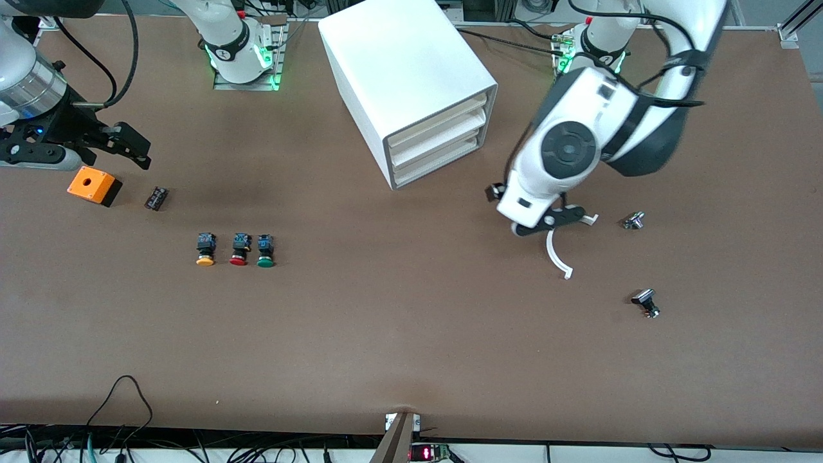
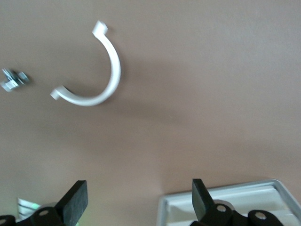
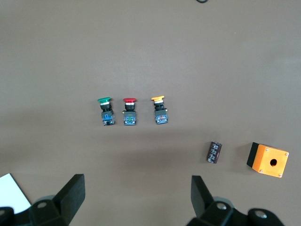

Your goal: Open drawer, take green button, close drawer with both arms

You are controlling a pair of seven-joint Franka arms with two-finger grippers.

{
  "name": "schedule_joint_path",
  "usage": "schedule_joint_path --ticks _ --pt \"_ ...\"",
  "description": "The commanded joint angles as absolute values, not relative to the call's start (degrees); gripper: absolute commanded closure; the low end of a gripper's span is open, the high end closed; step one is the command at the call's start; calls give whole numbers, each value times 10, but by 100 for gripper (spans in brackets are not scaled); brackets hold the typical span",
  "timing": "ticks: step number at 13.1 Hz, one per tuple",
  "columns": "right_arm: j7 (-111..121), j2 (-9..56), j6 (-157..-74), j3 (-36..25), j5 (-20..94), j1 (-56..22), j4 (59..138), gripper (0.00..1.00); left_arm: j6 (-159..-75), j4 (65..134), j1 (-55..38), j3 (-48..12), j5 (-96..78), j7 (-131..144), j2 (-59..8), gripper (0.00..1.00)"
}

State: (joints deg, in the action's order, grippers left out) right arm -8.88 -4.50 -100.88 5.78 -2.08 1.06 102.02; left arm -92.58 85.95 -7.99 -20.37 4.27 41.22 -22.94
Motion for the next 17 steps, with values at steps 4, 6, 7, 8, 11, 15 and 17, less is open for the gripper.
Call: schedule_joint_path --ticks 4,6,7,8,11,15,17 --pt "-77 -54 -1007 40 -27 1 1018 0 -852 843 55 -214 55 119 -114 2" --pt "-62 -54 -1003 40 -28 1 1017 0 -850 840 89 -209 27 45 -101 2" --pt "-57 -54 -1003 40 -28 1 1016 0 -853 847 95 -187 -13 21 -95 2" --pt "-56 -55 -1003 40 -28 1 1014 0 -854 847 89 -148 -50 11 -91 2" --pt "-56 -55 -1002 40 -26 1 1007 0 -894 867 -9 -5 -74 9 -70 1" --pt "-57 -64 -985 40 -26 1 1005 0 -998 988 -18 4 -11 16 20 1" --pt "-58 -67 -980 40 -27 1 1005 0 -998 1005 -16 4 -4 9 29 1"
